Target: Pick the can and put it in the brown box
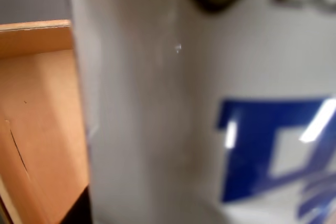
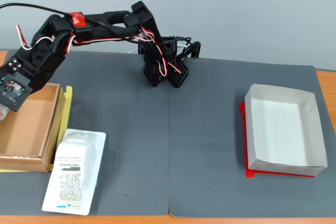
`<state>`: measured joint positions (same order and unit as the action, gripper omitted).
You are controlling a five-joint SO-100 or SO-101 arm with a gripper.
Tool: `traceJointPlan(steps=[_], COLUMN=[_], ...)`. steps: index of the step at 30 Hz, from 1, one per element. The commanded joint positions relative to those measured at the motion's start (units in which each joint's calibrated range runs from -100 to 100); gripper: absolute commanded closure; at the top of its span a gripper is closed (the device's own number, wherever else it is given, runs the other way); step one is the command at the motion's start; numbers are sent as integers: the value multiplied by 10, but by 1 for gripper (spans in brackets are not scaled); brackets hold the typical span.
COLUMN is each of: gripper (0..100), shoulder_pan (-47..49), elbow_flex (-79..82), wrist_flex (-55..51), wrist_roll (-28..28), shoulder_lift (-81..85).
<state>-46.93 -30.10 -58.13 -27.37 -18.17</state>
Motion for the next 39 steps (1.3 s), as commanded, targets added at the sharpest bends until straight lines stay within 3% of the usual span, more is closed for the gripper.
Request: traceJointPlan(steps=[1, 16, 24, 35, 39], gripper=[89, 87, 51, 51, 60], shoulder_pan=[-8, -8, -10, -3, 10], elbow_flex=[-64, -142, -136, -136, -136], wrist_flex=[13, 10, 2, -61, -124], wrist_roll=[0, 1, 4, 7, 51], shoulder_lift=[-27, -137, -135, -123, -85])
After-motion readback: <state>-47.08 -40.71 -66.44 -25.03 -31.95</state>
